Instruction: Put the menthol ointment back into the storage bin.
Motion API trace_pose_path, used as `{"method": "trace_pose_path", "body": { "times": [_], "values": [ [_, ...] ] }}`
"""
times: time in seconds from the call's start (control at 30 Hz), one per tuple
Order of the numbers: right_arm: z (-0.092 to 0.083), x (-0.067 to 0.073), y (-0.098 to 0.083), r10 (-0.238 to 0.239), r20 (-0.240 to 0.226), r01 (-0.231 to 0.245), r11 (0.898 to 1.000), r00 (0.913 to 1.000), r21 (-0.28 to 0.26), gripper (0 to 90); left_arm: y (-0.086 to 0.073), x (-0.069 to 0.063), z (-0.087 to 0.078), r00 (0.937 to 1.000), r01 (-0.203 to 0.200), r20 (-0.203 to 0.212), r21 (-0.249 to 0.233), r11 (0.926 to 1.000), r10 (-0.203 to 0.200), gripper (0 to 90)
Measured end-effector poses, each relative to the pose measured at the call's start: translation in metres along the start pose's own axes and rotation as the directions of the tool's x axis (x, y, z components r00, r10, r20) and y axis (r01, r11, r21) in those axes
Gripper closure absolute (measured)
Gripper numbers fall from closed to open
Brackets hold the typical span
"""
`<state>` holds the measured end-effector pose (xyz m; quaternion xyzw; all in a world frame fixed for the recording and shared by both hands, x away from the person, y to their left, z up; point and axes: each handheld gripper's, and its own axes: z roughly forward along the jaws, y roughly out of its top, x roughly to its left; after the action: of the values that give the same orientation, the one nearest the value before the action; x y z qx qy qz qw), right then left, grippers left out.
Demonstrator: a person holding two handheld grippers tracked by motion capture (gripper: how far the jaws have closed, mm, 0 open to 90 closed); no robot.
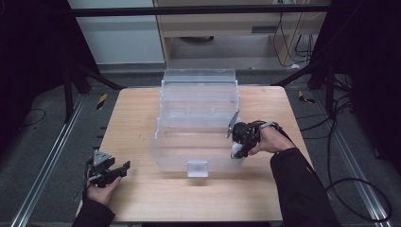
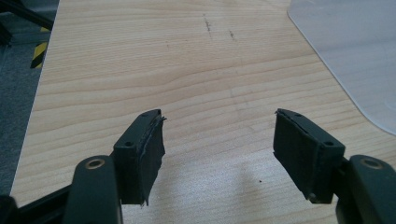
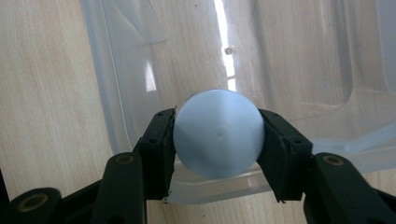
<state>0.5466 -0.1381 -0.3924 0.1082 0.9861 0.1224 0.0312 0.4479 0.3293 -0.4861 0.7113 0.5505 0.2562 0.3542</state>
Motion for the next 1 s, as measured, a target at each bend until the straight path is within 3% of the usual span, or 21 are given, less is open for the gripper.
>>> {"method": "trace_pose_path", "body": {
  "times": [0.37,0.67,0.83,1.0],
  "values": [
    [-0.012,0.002,-0.003,0.023,0.024,-0.022,0.998,0.9994,-0.053,48.0,0.0,0.0,0.0,1.0,-0.001,0.001,0.0,1.0,0.001,32.8],
    [-0.033,0.008,-0.012,0.073,0.077,-0.062,0.988,0.9943,-0.138,36.8,0.0,-0.001,0.0,1.0,-0.001,0.003,0.0,1.0,0.001,32.8],
    [-0.043,0.015,-0.018,0.104,0.108,-0.081,0.976,0.9887,-0.201,30.1,0.0,-0.001,0.0,1.0,-0.002,0.003,0.001,1.0,0.002,32.7],
    [-0.054,0.025,-0.036,0.222,0.163,-0.166,0.939,0.9612,-0.301,21.1,0.0,-0.001,0.0,1.0,-0.002,0.003,0.003,1.0,0.002,32.7]
  ]
}}
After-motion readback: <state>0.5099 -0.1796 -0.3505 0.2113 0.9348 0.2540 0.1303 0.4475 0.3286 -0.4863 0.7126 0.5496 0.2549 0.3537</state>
